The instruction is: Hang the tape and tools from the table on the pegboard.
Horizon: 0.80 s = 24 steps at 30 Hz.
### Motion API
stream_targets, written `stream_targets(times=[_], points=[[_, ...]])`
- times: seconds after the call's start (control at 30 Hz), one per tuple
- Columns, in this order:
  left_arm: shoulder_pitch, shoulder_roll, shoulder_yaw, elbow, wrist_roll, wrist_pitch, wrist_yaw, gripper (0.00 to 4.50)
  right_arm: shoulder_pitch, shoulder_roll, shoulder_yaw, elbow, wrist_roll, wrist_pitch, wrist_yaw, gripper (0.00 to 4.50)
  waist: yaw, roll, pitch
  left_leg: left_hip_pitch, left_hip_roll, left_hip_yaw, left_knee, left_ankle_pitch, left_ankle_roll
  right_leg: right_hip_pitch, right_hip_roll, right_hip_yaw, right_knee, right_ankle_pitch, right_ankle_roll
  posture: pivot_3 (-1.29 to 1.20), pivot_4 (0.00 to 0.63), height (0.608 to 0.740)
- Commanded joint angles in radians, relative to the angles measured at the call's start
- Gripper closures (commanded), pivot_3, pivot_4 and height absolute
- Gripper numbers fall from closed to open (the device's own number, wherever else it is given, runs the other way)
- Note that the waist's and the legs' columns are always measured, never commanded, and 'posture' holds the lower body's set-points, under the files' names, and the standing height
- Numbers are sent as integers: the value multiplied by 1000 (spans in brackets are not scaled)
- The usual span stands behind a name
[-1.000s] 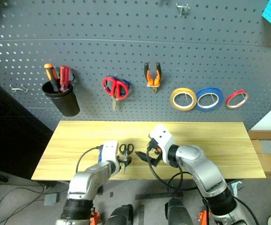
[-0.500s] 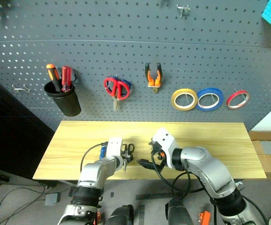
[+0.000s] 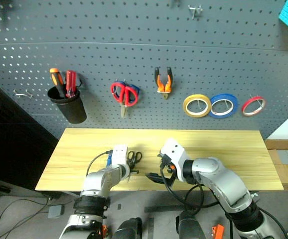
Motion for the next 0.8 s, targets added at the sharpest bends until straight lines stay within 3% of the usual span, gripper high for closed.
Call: stream_targets(times=[0.03,0.2,0.33,0.6,0.8], points=[[33,2,-14,24,2,-8,-21,4049,-1,-3,-9,-44,16,-22,1,0,0,0,0,0,0,0,0,0,0,0,0,0,0,0,0,-141,215,740],[76,-2,4,-50,-2,-28,-16,4050,1,-5,-7,-44,10,-29,-2,0,-1,0,0,-1,0,0,0,0,0,0,0,0,-1,0,0,-138,217,740],[167,22,-26,-256,-5,-76,-58,4050,-2,-13,-4,-50,-3,-48,-7,0,-7,-1,1,-2,0,0,-1,-1,-2,-2,0,0,-1,-1,1,-139,217,740],[382,203,-106,-663,78,-270,-139,4051,-35,-5,-13,-48,-64,-174,-37,0,-7,-4,3,-7,1,1,-2,-1,-2,-9,0,1,-1,-1,0,-113,214,740],[372,260,-57,-821,86,-463,-158,4051,-115,74,-96,-26,-39,-196,-84,0,1,-4,4,-8,1,1,-2,-1,-2,-10,0,1,-1,-3,-4,-101,209,740]])
